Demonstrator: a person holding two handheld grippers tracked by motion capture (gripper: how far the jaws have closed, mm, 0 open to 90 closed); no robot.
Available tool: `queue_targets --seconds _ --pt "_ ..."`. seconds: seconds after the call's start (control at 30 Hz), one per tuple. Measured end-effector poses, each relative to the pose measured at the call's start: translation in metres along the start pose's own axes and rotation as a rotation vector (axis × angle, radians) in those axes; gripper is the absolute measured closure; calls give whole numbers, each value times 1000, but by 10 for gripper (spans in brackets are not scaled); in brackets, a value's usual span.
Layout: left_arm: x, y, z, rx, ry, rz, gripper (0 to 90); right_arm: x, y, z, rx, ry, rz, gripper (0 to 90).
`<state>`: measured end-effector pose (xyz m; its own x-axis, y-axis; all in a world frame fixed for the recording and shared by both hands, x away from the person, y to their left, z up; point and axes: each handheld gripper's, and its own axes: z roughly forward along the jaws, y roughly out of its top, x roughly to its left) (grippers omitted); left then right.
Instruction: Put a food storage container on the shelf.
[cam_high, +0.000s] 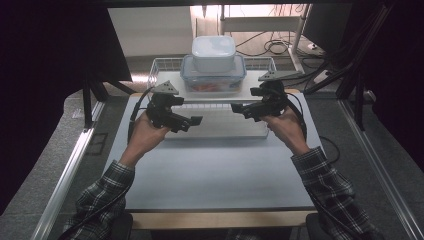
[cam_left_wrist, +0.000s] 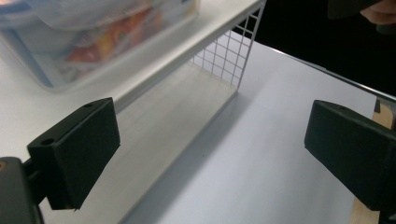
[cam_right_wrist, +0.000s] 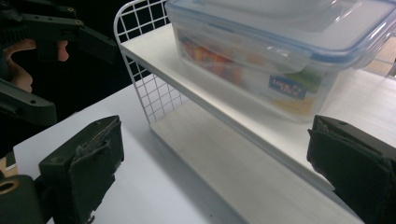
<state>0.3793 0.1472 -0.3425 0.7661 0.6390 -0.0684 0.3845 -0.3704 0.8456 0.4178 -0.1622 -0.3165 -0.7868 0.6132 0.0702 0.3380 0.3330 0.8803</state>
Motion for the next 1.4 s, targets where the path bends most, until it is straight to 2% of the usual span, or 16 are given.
queue_targets --seconds 0.47,0.9,1.13,1.4 --pt "-10 -28 7 18 -7 6 30 11 -21 -4 16 18 -21 27" --pt "-19 -50 16 30 -6 18 31 17 -46 1 34 8 -34 23" --pt "-23 -66 22 44 -1 11 31 17 -63 2 45 -5 -43 21" --pt "-28 -79 23 38 8 6 32 21 -78 0 53 -17 -54 18"
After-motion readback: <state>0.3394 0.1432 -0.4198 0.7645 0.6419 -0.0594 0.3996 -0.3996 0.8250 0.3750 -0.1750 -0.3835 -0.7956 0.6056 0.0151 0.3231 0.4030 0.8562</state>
